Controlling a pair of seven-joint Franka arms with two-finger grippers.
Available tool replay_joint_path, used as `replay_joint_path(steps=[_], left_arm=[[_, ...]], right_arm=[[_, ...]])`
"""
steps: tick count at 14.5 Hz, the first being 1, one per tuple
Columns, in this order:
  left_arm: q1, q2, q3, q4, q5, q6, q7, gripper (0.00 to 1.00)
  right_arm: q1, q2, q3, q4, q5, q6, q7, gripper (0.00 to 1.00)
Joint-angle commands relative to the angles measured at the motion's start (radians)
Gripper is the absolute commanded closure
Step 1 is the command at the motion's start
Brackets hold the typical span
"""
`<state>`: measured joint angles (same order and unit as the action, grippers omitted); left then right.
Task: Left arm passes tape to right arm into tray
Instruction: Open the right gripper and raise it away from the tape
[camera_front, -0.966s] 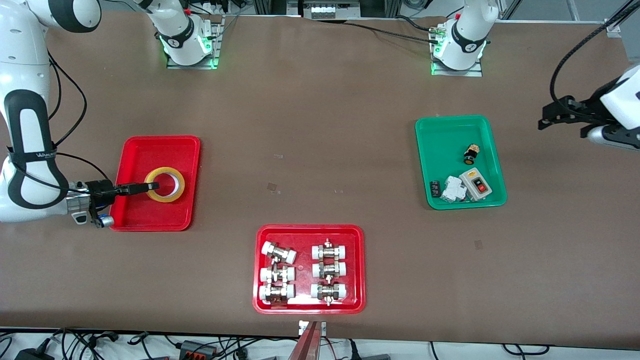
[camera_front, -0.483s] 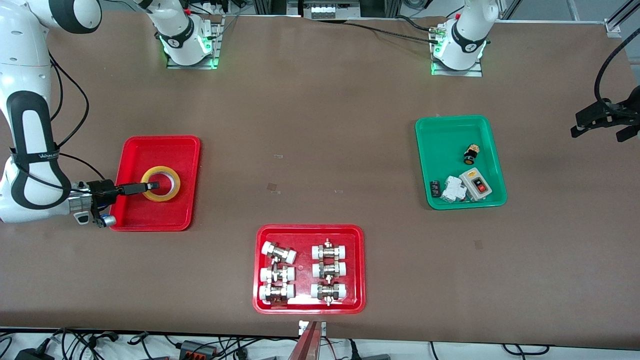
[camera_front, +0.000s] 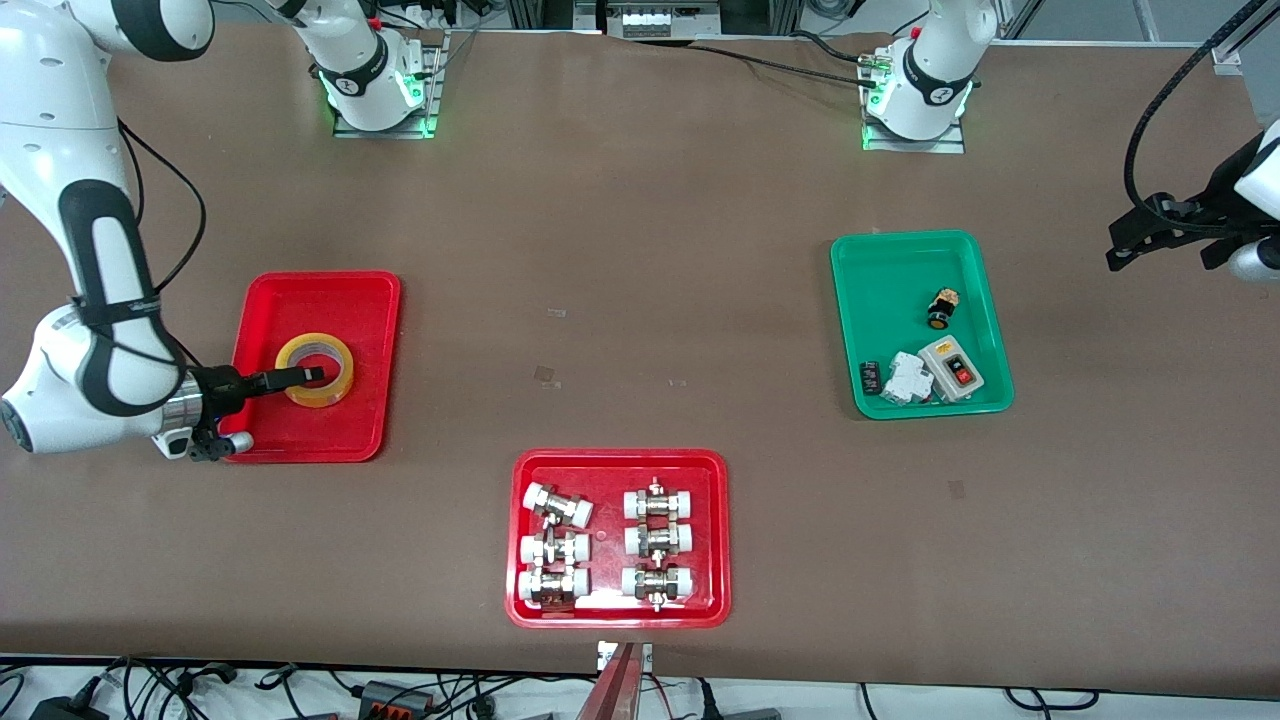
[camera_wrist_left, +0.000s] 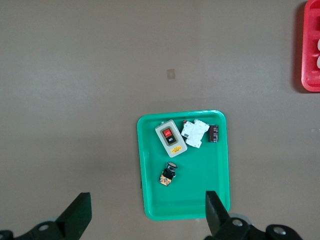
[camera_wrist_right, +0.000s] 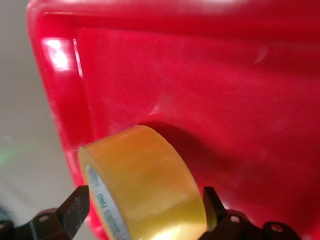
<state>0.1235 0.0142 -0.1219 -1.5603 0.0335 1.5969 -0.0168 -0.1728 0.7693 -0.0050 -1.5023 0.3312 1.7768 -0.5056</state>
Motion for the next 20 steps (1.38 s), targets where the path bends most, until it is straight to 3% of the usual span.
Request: replay_joint_path(steps=[1,4,6,11,15,20], left_arm=[[0.028,0.006,0.014,0.011,-0.064,-0.014,-0.012,0.0],[0.03,0.015,0.025,0.014,-0.072,-0.014,-0.012,0.0],[0.031,0.018,0.022,0.017,-0.067,-0.014,-0.014,0.0],[0.027,0.07,0.015,0.124,-0.066,-0.069,-0.002,0.0],[0.034,0.079,0.022,0.126,-0.079,-0.075,0.003,0.0],[0.031,0.081,0.016,0.128,-0.07,-0.075,0.0,0.0]], right_arm=[[0.032,-0.171,-0.003,-0.14,-0.114,0.091,-0.004,0.0],[0.041,-0.252,-0.003,-0.131,-0.237,0.084,0.097,0.0],[0.053,-0.31,-0.001,-0.127,-0.265,0.067,0.212,0.0],[0.127,-0.418,0.003,0.032,-0.357,-0.08,0.49,0.0],[0.128,-0.42,0.007,0.235,-0.35,-0.261,0.496,0.0],[0.15,-0.423,0.005,0.277,-0.356,-0.246,0.518,0.0]])
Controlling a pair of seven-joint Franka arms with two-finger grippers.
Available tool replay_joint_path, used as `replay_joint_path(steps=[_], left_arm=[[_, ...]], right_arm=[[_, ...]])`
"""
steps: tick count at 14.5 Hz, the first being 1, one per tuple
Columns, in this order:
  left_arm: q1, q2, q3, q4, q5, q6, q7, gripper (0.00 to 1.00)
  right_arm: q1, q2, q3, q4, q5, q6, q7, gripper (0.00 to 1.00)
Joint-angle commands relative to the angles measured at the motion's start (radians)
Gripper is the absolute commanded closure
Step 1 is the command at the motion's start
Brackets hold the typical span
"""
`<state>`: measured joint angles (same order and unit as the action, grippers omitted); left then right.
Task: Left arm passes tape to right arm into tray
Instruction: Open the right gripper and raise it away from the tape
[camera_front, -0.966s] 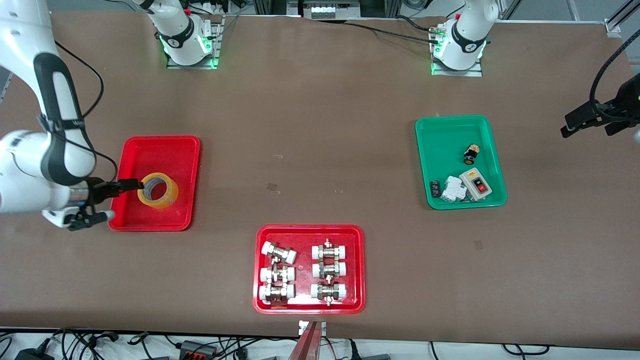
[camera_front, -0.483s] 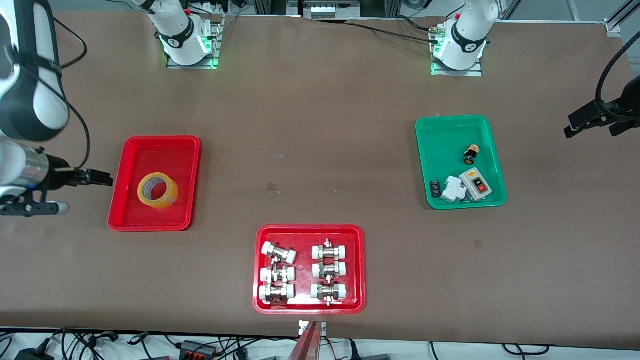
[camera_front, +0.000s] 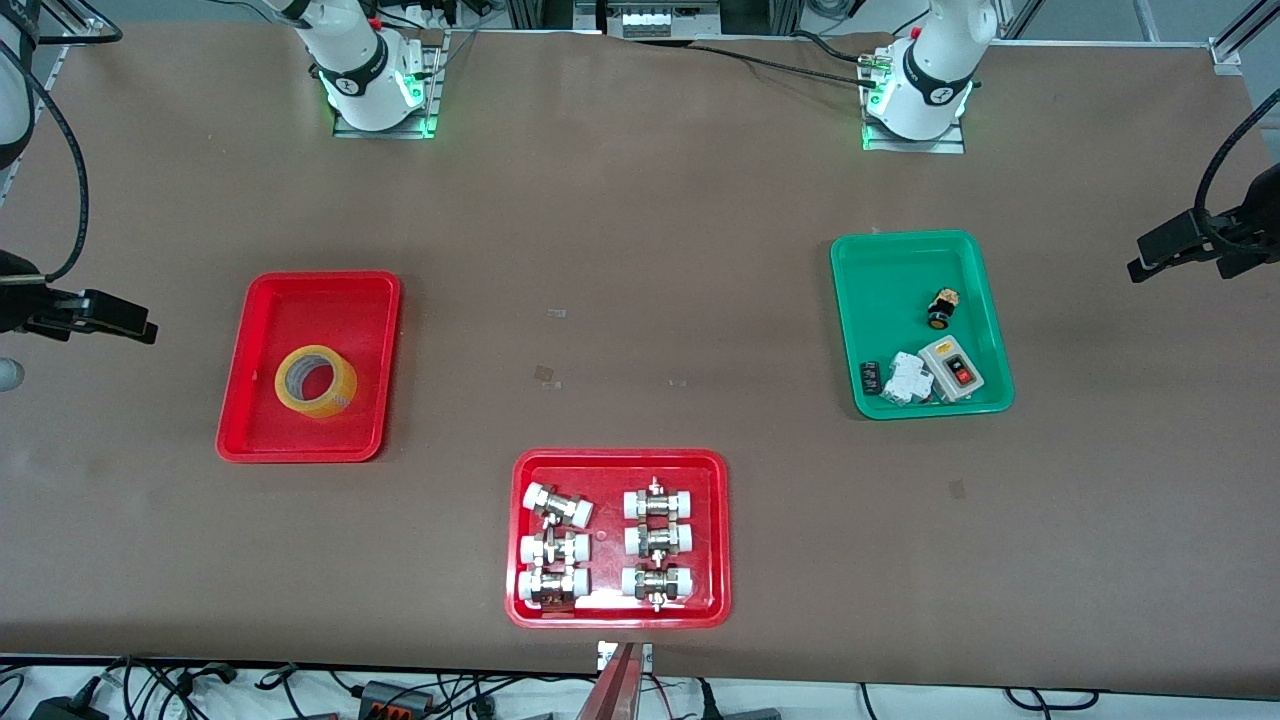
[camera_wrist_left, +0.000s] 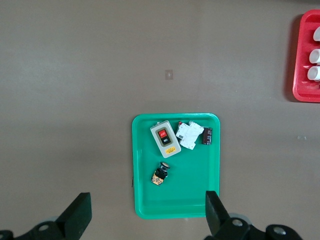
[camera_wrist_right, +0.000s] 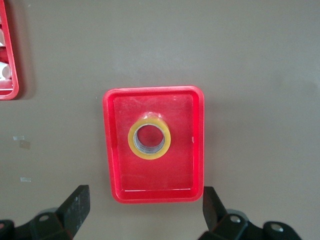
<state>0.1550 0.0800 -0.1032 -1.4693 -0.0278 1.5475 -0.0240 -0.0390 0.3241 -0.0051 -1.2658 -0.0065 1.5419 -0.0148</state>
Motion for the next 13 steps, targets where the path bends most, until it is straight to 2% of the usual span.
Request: replay_joint_path(steps=[1,5,8,13], left_arm=[[0.0,0.015,-0.004,0.037,-0.006,-0.026,0.007,0.0],[0.003,0.012,-0.004,0.027,-0.004,-0.05,0.03,0.0],[0.003,0.009,-0.007,0.024,-0.006,-0.046,0.049,0.0],[0.003,0.011,-0.007,0.027,-0.007,-0.043,0.053,0.0]], right_arm=[[0.016,0.02,0.005,0.04,-0.018,0.006,0.026,0.0],[0.033,-0.011,-0.01,0.033,-0.023,0.056,0.009,0.0],[0.048,-0.057,-0.047,-0.035,-0.021,0.132,-0.025,0.0],[0.053,-0.108,-0.061,-0.084,-0.026,0.146,-0.044,0.0]])
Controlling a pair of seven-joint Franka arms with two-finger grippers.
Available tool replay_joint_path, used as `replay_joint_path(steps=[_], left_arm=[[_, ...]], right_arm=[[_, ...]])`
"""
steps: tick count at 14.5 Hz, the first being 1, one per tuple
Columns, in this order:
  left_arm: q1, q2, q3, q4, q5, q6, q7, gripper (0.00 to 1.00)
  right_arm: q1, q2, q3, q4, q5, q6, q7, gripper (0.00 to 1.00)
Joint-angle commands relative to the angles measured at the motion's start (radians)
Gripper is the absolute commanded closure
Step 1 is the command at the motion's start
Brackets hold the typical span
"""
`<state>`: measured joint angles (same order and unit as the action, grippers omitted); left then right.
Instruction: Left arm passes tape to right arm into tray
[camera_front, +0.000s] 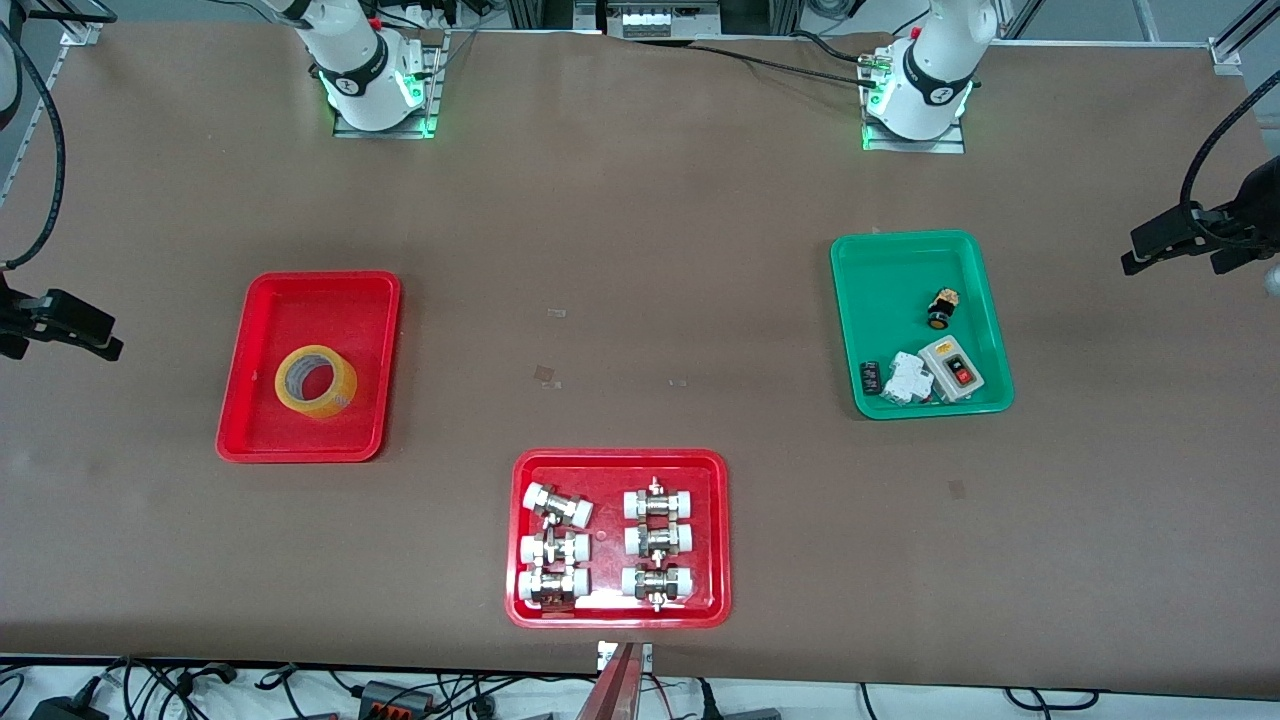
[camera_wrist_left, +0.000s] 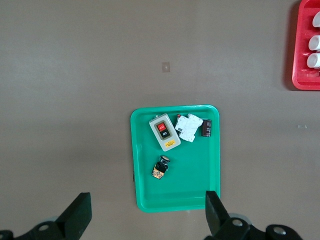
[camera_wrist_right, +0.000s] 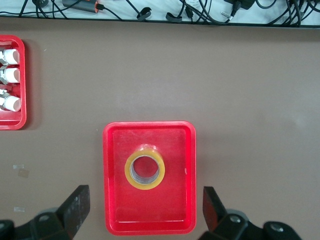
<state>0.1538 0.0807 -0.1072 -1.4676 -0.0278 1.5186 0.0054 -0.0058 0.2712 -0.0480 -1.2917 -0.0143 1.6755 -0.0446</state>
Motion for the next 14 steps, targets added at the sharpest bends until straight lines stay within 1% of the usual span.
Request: replay_joint_path(steps=[1,3,6,8,9,11,14], left_arm=[[0.004,0.011,-0.003,0.027,-0.007,-0.014,0.033,0.0],[0.004,0.011,-0.003,0.027,-0.006,-0.014,0.036,0.0],[0.004,0.011,0.0,0.027,-0.004,-0.02,0.045,0.0],[0.004,0.013,0.006,0.027,-0.004,-0.021,0.068,0.0],[0.004,0.013,0.007,0.027,-0.003,-0.021,0.077,0.0],[0.004,0.013,0.007,0.027,0.0,-0.021,0.08,0.0],[0.004,0.014,0.004,0.027,0.025,-0.021,0.079,0.0]], right_arm=[[0.02,-0.063,-0.018,-0.069,-0.018,0.012,-0.014,0.0],[0.02,-0.113,-0.018,-0.148,-0.018,0.027,-0.012,0.0],[0.015,-0.205,-0.018,-0.306,-0.013,0.07,-0.012,0.0],[0.015,-0.248,-0.018,-0.369,-0.013,0.081,-0.012,0.0],[0.02,-0.263,-0.016,-0.388,-0.013,0.081,-0.009,0.0],[0.02,-0.264,-0.012,-0.388,-0.018,0.078,0.002,0.0],[0.018,-0.25,-0.01,-0.367,-0.001,0.07,0.005,0.0]])
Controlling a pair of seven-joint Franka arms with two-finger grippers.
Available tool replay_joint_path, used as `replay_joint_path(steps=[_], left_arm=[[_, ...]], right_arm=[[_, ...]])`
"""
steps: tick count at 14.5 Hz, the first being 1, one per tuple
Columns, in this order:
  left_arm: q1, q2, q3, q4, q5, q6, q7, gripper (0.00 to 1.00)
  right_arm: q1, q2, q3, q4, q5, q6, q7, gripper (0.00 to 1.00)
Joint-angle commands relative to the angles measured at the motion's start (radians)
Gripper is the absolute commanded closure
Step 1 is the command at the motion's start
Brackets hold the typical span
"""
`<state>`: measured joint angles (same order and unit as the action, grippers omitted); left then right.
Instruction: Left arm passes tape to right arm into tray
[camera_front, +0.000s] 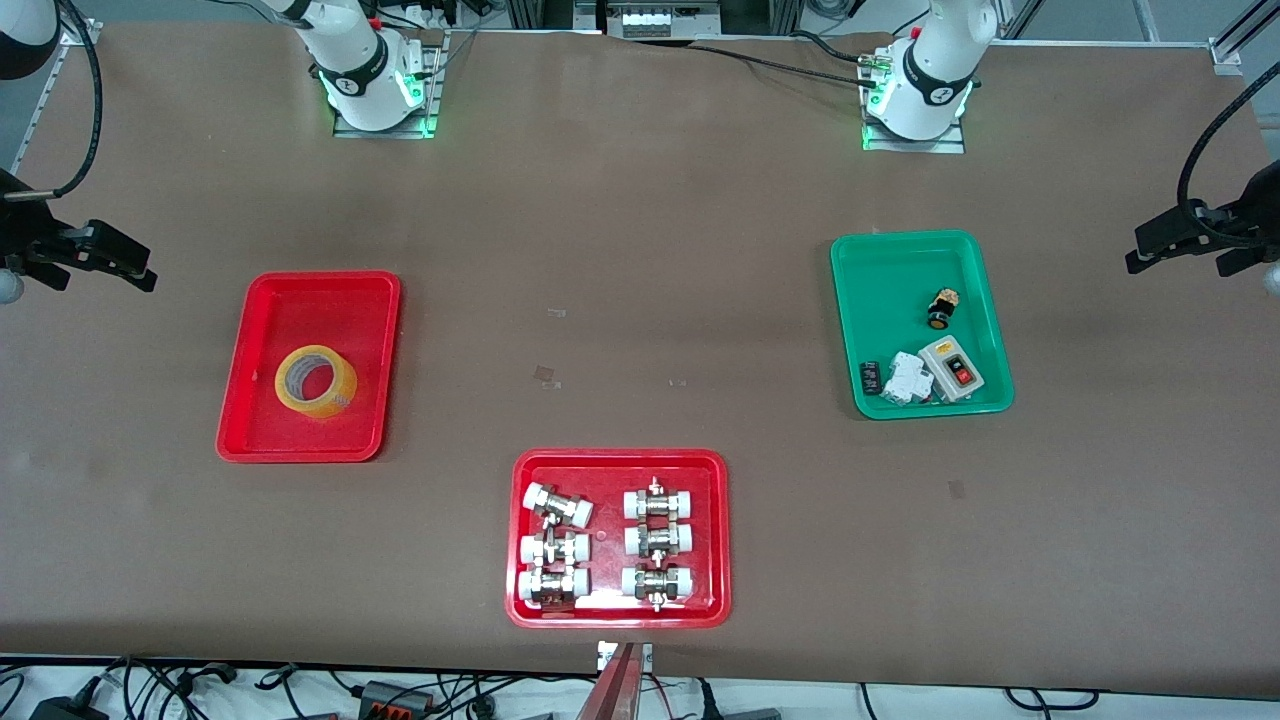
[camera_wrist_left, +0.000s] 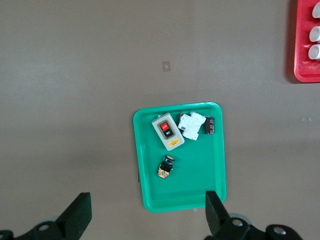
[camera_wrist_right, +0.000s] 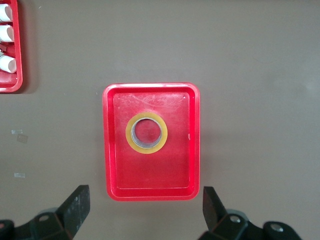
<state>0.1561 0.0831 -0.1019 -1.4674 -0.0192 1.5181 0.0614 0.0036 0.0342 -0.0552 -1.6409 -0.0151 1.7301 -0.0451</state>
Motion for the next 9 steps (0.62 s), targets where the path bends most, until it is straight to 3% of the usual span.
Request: replay_joint_path(steps=[1,9], left_arm=[[0.002,0.012,-0.001,0.029,0.016,-0.021,0.023,0.0],[0.002,0.01,-0.001,0.029,0.015,-0.021,0.023,0.0]], right_arm=[[0.007,-0.011,-0.003,-0.019,0.004,0.016,0.005,0.0],[0.001,-0.016,-0.006,-0.017,0.041,-0.011,-0.007,0.0]])
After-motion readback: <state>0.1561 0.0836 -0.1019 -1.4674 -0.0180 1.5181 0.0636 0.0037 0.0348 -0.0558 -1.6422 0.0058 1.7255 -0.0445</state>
